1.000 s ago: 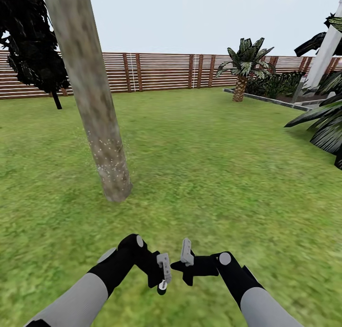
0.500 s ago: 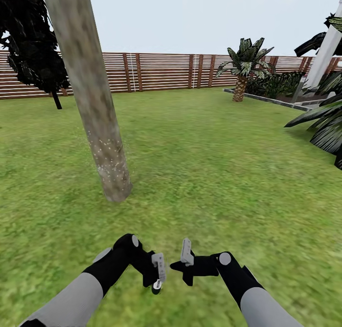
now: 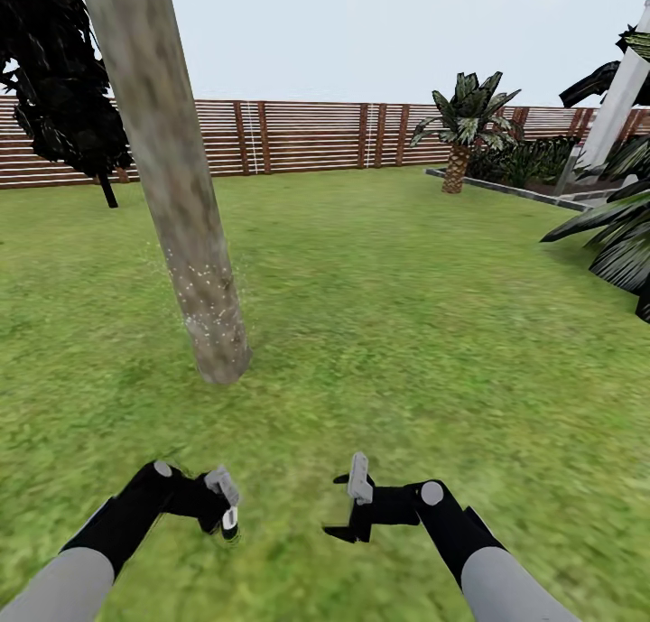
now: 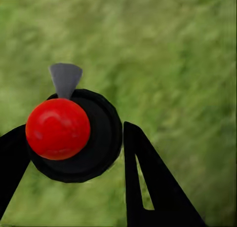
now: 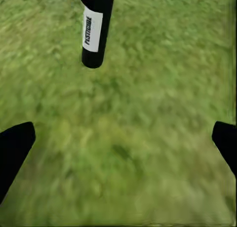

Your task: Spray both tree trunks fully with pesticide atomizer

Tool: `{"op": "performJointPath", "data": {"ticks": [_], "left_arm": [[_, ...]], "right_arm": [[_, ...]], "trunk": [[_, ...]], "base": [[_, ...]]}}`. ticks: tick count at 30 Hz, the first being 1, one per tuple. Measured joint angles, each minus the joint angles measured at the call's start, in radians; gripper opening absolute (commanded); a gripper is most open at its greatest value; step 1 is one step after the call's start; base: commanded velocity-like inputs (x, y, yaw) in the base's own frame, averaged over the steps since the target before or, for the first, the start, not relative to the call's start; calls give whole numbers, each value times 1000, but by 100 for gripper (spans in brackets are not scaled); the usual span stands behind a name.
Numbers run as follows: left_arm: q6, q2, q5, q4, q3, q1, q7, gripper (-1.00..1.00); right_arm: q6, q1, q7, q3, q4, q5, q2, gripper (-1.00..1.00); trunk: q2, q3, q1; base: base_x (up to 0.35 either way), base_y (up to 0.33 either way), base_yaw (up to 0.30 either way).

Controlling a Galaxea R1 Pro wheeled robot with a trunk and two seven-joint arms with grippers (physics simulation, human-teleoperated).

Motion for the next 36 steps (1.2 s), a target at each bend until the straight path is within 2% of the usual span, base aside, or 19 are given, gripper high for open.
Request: {"op": "performJointPath", "data": {"ticks": [2, 3, 5, 7, 8, 10, 11, 13, 14, 17, 18, 19, 21, 22, 25, 28, 30, 33, 36], "left_arm": [[-23, 0, 37, 1, 108, 28, 34, -100], [-64, -2, 53, 2, 180, 52, 75, -100], [-125, -12, 82, 2, 297, 88, 206, -100], [-149, -43, 124, 26, 369, 105, 361, -100], [-170, -57, 146, 61, 389, 108, 444, -100], [-290, -73, 196, 157, 405, 110, 622, -100], [-365, -81, 218, 220, 408, 111, 713, -100], [-507, -91, 248, 392, 411, 112, 934, -100], [-535, -93, 251, 436, 410, 112, 981, -100], [-567, -94, 261, 516, 411, 133, 1025, -100], [-574, -93, 270, 524, 412, 143, 1029, -100], [-621, -91, 297, 528, 413, 163, 1031, -100], [-702, -89, 342, 532, 412, 191, 1029, -100], [-745, -85, 363, 529, 412, 227, 1023, -100], [-752, -81, 368, 529, 415, 256, 1023, -100], [-752, -80, 366, 527, 411, 262, 1024, -100], [-753, -80, 366, 526, 411, 262, 1025, -100], [-753, -80, 366, 527, 411, 262, 1026, -100], [-753, -80, 365, 528, 410, 262, 1026, -100]], "right_arm": [[-1, 0, -43, 1, 2, 0, -14, 100], [-1, 1, -74, 1, 3, -1, -25, 100], [0, 3, -133, 1, 34, -1, -35, 100], [-1, 3, -235, 0, 107, -1, -40, 100], [-1, 4, -297, 0, 140, -1, -45, 100], [-2, 4, -402, -7, 218, -14, -69, 100], [-2, 5, -434, -31, 257, -49, -84, 100], [-3, 6, -510, -133, 324, -190, -131, 100], [-4, 6, -567, -156, 332, -233, -152, 100], [-22, 44, -809, -177, 344, -283, -198, 100], [-53, 76, -873, -179, 345, -294, -202, 100], [-127, 114, -937, -181, 347, -321, -202, 100], [-206, 154, -993, -181, 347, -354, -197, 100], [-234, 182, -1015, -181, 349, -368, -196, 100], [-235, 223, -1017, -182, 351, -370, -196, 100], [-236, 227, -1018, -182, 356, -372, -198, 100], [-236, 228, -1018, -183, 367, -405, -200, 100], [-236, 228, -1018, -183, 373, -492, -201, 100], [-236, 229, -1018, -182, 377, -510, -202, 100]], "trunk": [[0, 0, 0], [0, 0, 0], [0, 0, 0], [0, 0, 0], [0, 0, 0], [0, 0, 0], [0, 0, 0], [0, 0, 0], [0, 0, 0], [0, 0, 0], [0, 0, 0], [0, 0, 0], [0, 0, 0], [0, 0, 0], [0, 0, 0], [0, 0, 0], [0, 0, 0], [0, 0, 0], [0, 0, 0]], "base": [[0, 0, 0], [0, 0, 0], [0, 0, 0], [0, 0, 0], [0, 0, 0], [0, 0, 0], [0, 0, 0], [0, 0, 0], [0, 0, 0], [0, 0, 0], [0, 0, 0], [0, 0, 0], [0, 0, 0], [0, 0, 0], [0, 0, -164], [0, 0, -269], [0, 0, -276], [0, 0, -286], [0, 0, -297]]}}
